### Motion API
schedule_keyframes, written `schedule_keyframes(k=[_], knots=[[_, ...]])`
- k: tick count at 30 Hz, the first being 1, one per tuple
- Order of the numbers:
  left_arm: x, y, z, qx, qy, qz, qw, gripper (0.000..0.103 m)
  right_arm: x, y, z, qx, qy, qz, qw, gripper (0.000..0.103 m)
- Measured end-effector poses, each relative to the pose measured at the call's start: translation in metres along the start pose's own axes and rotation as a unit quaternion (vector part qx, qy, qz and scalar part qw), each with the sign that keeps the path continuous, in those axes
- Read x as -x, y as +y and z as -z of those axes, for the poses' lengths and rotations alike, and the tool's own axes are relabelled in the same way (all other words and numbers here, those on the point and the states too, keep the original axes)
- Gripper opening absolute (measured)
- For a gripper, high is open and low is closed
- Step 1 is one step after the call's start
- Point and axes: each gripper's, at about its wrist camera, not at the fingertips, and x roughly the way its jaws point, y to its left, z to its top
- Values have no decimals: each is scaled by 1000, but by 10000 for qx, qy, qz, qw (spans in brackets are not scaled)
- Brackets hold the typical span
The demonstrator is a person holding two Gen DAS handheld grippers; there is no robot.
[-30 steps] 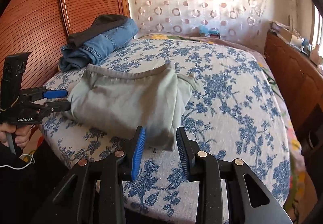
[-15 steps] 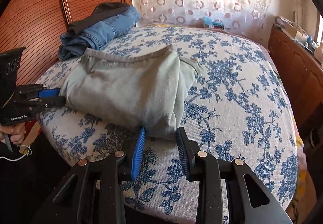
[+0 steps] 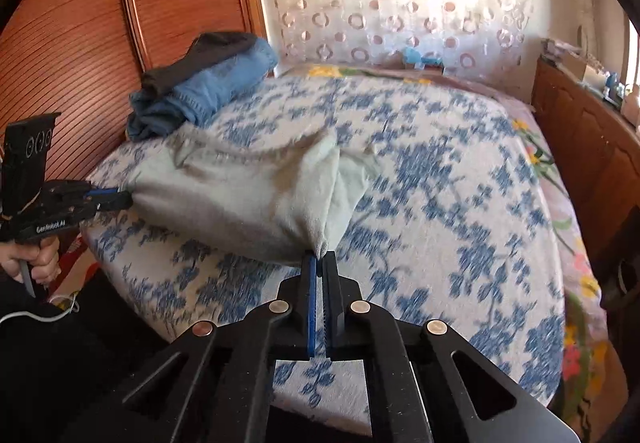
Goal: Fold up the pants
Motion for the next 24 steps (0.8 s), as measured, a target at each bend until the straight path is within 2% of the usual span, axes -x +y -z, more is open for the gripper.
schedule_keyframes(k=[4, 5, 7, 10, 12, 14, 16, 18, 21, 22, 24], knots=[[-1, -1, 4, 94, 84, 99, 9999, 9, -5, 2, 9, -68, 170, 14, 9998, 2], [0, -2, 3, 92, 80, 65, 9999, 14, -4, 1, 9, -116, 159, -28, 9998, 2], [3, -2, -1, 62, 38, -128, 9999, 24, -3, -3, 7, -181, 95, -27, 9998, 5], [7, 2, -6, 82, -87, -293, 9995, 50, 5, -6, 2, -244, -65, 100, 9996, 6], [10, 5, -10, 120, -197, -378, 9990, 67, 11, -9, -1, -298, -192, 154, 9993, 11], [12, 7, -14, 142, -261, -444, 9986, 79, 16, -11, -4, -337, -304, 201, 9988, 29], [10, 9, -18, 128, -284, -530, 9981, 80, 17, -13, -7, -363, -373, 268, 9983, 39], [7, 11, -23, 136, -266, -612, 9977, 81, 16, -14, -10, -374, -405, 316, 9980, 44], [4, 12, -28, 135, -274, -589, 9978, 81, 12, -13, -17, -368, -440, 368, 9977, 64], [3, 12, -29, 138, -283, -617, 9976, 81, 10, -12, -19, -356, -449, 365, 9977, 75], [0, 11, -31, 148, -341, -708, 9968, 81, 6, -10, -23, -318, -469, 343, 9978, 78]])
